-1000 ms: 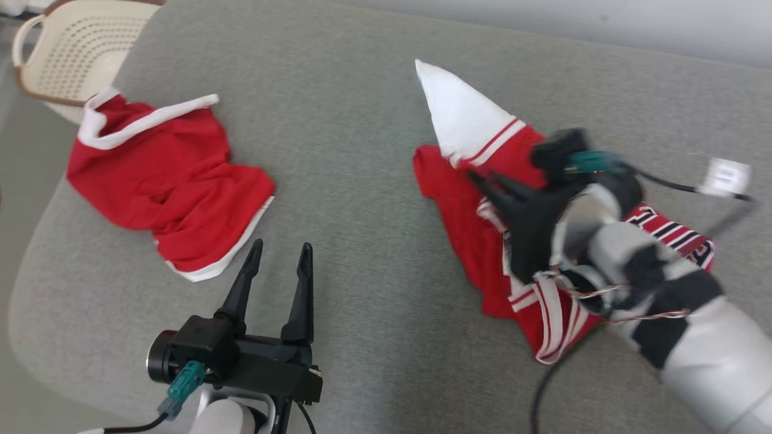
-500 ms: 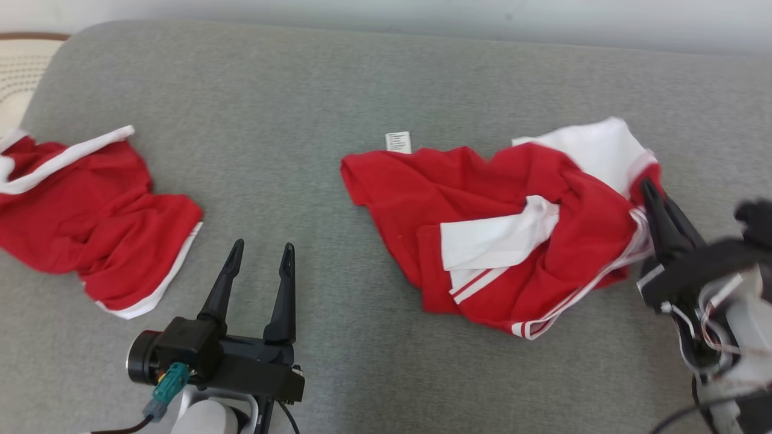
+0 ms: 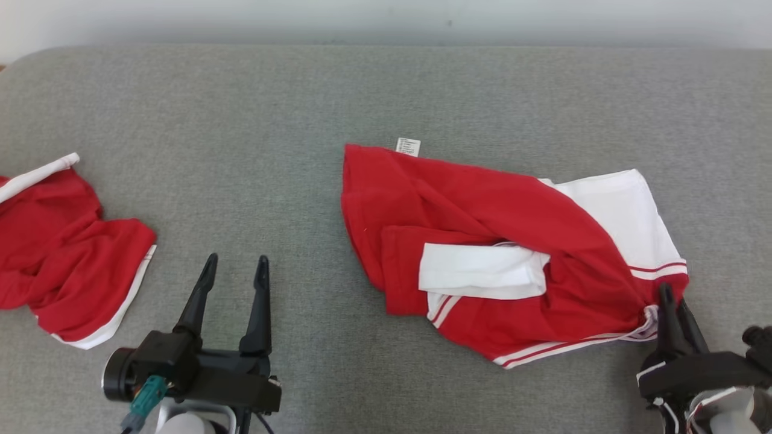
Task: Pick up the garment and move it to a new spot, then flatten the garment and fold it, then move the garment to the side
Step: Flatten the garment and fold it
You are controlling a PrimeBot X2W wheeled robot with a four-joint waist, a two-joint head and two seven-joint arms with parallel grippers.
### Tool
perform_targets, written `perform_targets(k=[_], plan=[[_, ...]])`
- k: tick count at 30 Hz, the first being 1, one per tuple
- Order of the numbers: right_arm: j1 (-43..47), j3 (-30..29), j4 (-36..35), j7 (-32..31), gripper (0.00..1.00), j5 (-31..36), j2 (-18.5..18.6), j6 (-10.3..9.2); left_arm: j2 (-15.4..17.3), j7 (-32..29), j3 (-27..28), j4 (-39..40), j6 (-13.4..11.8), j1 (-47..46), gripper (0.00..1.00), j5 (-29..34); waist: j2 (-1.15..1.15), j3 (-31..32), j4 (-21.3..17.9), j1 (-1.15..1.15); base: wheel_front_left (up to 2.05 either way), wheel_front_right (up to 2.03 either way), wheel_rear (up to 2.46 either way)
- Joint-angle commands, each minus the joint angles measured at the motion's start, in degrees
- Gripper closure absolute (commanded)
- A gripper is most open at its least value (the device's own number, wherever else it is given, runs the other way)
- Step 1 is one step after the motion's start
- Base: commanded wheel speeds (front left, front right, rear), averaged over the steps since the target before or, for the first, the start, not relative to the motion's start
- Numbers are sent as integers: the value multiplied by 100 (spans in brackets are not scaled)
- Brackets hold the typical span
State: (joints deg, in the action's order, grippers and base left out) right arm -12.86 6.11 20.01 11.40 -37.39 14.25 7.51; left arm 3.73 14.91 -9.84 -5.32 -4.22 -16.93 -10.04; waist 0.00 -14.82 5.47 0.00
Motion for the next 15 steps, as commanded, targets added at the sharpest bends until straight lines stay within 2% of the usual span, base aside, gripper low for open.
perform_targets(k=[1,9,15], plan=[[67,-21,13,40,0,38,-62,-3,43,15,33,1,-24,96,0,57,0,40,-59,0,0,0,0],[237,-529,-302,252,0,461,-154,-3,144,15,279,81,-75,296,0,32,0,184,-224,0,0,0,0],[285,-871,-1287,381,0,1275,-112,-3,230,15,379,183,-131,393,0,71,0,315,-295,0,0,0,0]])
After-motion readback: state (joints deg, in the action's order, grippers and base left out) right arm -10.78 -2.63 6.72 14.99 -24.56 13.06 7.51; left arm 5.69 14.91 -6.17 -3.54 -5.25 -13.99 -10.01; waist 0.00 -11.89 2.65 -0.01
